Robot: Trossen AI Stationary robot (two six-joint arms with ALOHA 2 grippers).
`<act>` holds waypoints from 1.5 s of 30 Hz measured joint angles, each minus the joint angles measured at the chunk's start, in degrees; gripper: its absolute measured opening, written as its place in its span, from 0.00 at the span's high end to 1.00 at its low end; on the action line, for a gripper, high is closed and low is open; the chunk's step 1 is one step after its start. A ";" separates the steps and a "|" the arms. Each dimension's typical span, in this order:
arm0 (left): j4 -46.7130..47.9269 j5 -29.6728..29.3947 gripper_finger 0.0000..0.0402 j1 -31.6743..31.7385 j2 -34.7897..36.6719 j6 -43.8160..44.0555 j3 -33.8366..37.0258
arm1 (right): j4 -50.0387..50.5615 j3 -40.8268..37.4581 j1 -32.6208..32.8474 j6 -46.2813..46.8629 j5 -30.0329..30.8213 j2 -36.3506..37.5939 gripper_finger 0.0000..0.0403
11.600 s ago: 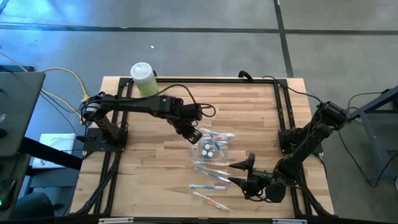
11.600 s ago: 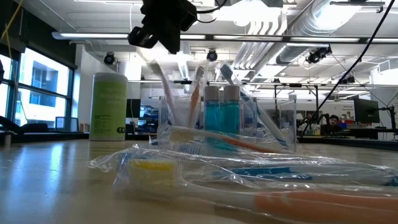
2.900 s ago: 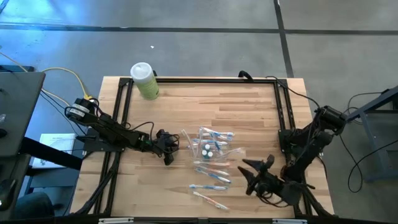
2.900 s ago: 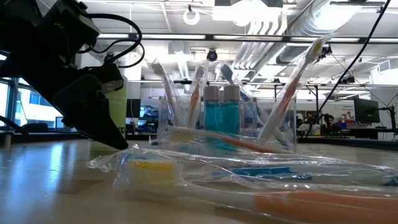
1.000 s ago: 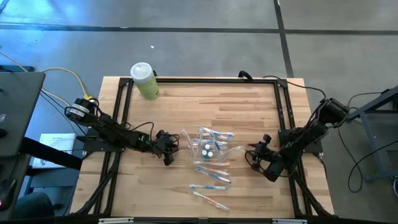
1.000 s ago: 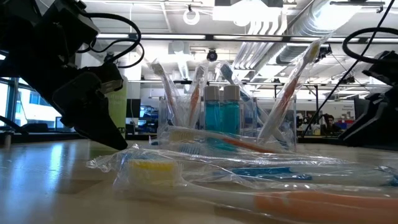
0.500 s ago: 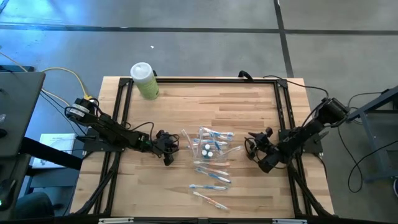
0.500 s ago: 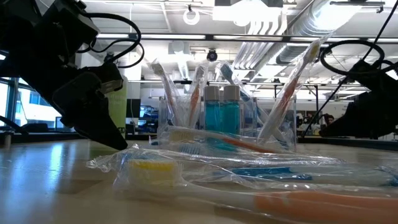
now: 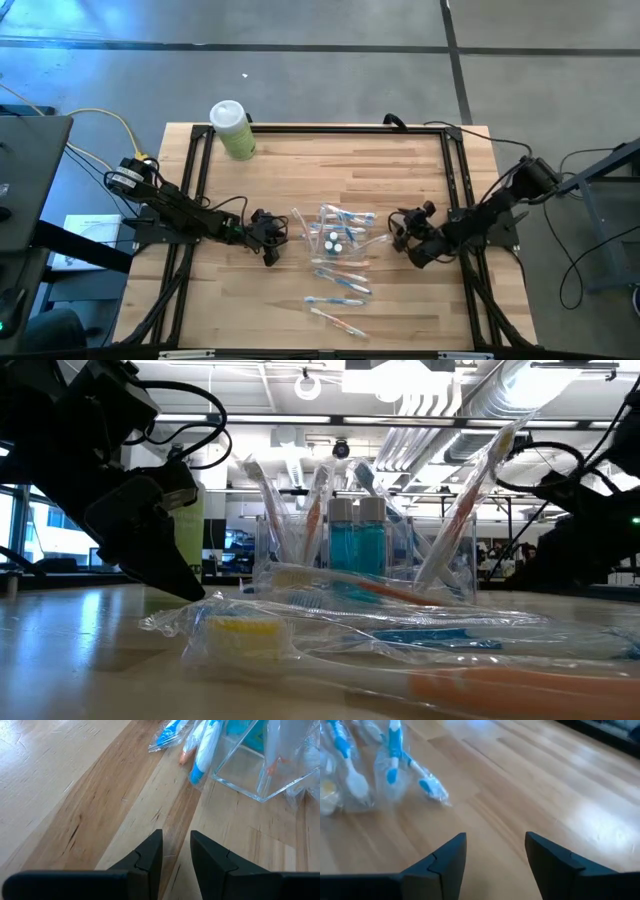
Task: Pick & Place toothbrushing station
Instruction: Put the blue toothbrush into the transparent organizer
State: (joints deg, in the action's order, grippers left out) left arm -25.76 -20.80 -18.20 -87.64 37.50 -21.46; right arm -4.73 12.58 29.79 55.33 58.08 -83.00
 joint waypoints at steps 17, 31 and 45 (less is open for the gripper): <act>0.02 -0.05 0.76 -0.19 0.00 -1.68 -0.02 | -15.61 0.00 -5.01 -24.14 -10.34 0.00 0.68; 0.02 -0.32 0.76 -1.44 -0.02 -1.14 -0.01 | -15.66 0.00 -7.81 -24.97 -9.99 0.00 0.71; 0.00 -0.58 0.76 -1.39 -0.02 -3.35 -0.02 | -15.74 0.00 -8.53 -22.53 -14.53 0.00 0.51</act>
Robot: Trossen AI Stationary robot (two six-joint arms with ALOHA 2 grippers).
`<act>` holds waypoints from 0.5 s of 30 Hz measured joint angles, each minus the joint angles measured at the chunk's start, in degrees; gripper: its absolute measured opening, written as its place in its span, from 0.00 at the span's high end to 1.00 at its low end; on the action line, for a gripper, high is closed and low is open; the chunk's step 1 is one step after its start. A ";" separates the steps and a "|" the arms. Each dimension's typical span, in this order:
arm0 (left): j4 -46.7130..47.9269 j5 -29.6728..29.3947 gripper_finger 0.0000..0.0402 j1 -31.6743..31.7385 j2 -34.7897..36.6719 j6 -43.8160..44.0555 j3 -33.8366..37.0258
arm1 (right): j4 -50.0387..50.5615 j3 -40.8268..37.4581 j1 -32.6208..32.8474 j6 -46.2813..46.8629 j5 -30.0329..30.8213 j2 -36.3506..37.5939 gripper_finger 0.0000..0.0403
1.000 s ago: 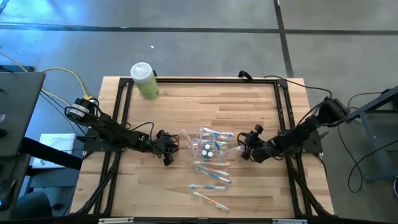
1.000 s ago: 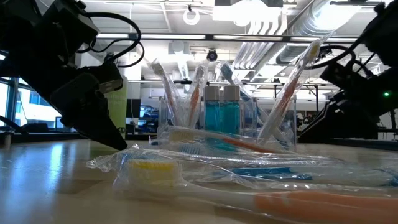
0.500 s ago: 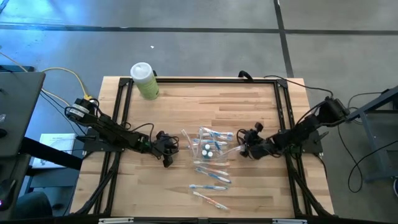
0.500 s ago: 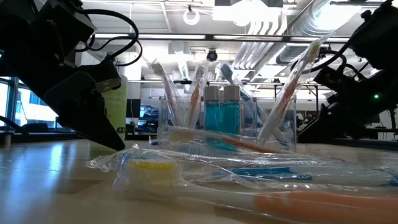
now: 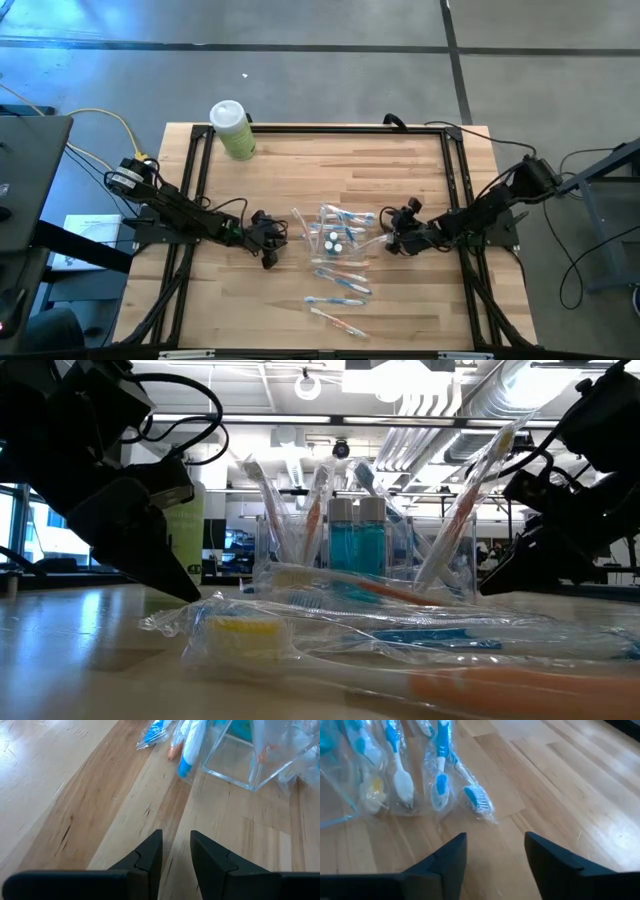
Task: Pick & Place toothbrushing station
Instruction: Put the blue toothbrush into the transparent organizer
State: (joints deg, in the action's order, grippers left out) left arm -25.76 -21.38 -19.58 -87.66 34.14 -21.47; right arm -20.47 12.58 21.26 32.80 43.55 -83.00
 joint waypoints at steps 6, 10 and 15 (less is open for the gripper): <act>-0.04 0.21 0.76 1.17 0.00 -1.13 0.00 | -2.76 0.00 2.06 -3.72 -0.29 0.00 0.35; -0.11 0.65 0.76 1.50 0.00 -1.15 0.01 | -6.02 0.00 3.21 -8.60 -0.50 0.00 0.29; -0.11 0.56 0.76 0.99 0.00 -0.89 0.00 | -7.63 0.00 1.41 -11.55 -0.75 0.00 0.29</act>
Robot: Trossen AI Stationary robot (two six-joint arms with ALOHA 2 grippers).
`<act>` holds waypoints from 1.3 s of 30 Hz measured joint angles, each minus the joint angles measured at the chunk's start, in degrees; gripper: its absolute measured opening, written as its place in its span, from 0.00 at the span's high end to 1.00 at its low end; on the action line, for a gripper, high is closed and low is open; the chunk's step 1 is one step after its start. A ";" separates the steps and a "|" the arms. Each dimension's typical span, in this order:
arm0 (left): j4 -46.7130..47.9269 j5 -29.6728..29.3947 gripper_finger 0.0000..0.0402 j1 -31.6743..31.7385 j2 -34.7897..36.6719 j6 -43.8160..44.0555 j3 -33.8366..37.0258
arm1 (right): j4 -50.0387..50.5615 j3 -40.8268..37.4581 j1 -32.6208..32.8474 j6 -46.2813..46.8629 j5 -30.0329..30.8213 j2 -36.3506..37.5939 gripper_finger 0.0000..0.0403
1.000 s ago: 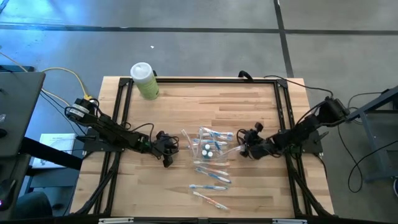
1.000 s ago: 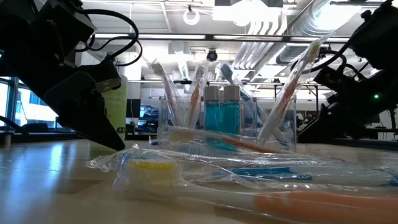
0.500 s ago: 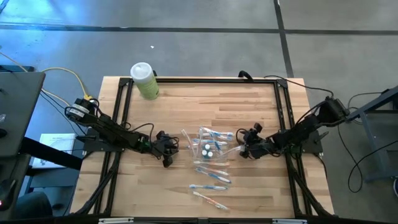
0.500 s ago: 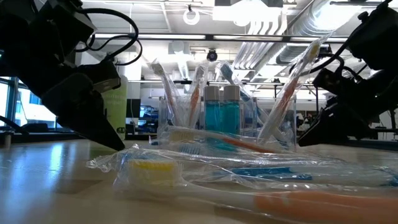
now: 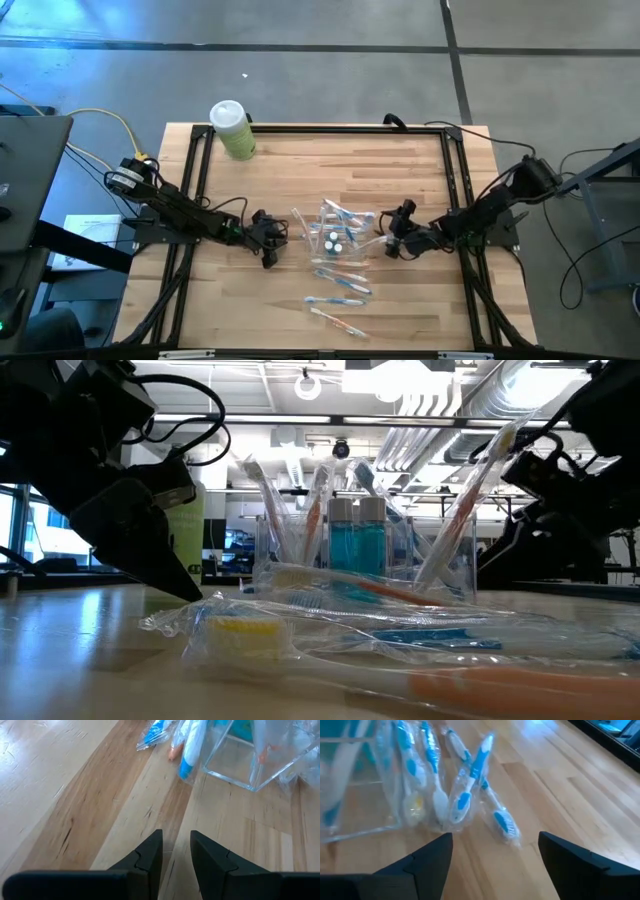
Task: Pick & Place toothbrushing station
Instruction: Put the blue toothbrush into the transparent organizer
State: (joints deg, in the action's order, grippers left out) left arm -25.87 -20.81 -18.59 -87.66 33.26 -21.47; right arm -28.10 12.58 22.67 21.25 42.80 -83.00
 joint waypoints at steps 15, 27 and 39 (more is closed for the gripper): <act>0.07 -0.32 0.76 -0.51 0.00 0.82 0.00 | -3.90 0.00 -2.92 -2.00 -10.18 -0.59 0.35; 0.09 -0.55 0.76 -2.60 0.00 2.75 0.02 | -9.53 0.00 -5.59 -2.03 -11.86 -2.07 0.35; 0.07 -0.55 0.76 -2.21 0.00 2.78 0.00 | -17.07 0.02 -6.34 -3.53 -11.49 -7.38 0.35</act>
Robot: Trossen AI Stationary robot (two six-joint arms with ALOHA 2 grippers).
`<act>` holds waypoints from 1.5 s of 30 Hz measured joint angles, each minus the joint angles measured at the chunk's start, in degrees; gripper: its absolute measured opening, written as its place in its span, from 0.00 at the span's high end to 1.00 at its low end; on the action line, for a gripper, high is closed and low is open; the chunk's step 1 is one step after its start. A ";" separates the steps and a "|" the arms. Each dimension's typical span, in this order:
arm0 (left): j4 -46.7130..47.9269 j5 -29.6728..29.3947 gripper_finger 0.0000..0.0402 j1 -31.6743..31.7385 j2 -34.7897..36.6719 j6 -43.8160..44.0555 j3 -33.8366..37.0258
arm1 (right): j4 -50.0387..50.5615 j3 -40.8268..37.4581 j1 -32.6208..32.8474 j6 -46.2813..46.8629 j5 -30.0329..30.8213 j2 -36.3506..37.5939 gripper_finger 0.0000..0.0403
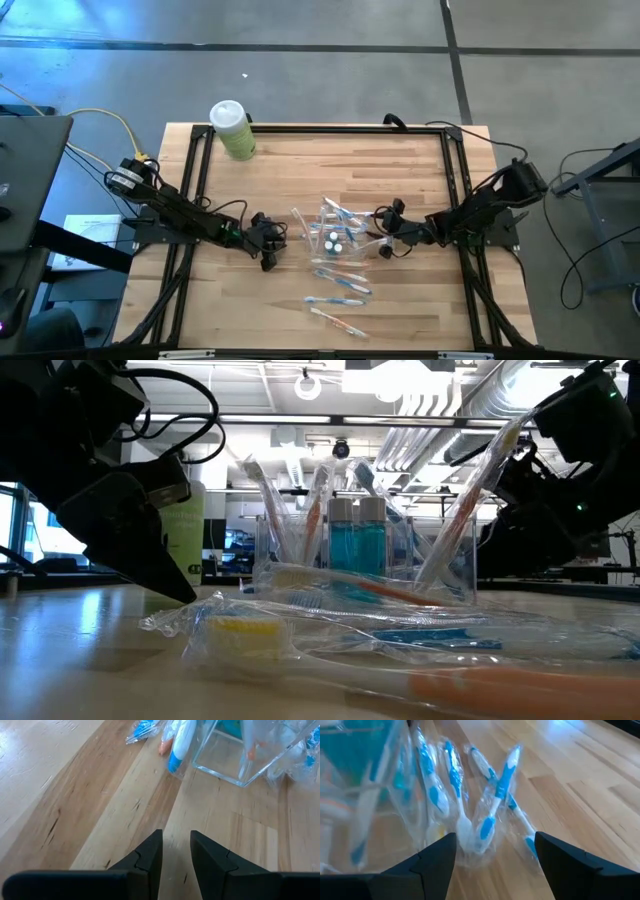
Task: Pick & Place toothbrushing station
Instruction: Put the blue toothbrush into the transparent organizer
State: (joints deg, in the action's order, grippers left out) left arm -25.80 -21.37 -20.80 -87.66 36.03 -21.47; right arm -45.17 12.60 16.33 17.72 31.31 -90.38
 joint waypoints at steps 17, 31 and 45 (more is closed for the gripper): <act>-0.02 -0.04 0.76 0.00 0.00 -1.52 0.01 | 1.29 0.00 -0.01 -0.24 0.00 0.01 0.45; -0.24 -0.87 0.76 -0.02 0.00 -1.55 0.02 | 1.60 0.00 -0.01 -1.55 0.18 0.01 0.98; -1.98 0.28 0.76 -0.58 0.00 -0.20 0.04 | 1.80 0.00 4.53 -3.70 14.42 0.27 0.99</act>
State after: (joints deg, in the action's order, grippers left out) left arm -27.78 -21.08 -21.38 -87.66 35.83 -21.43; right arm -43.37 12.60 20.86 14.01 45.73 -90.11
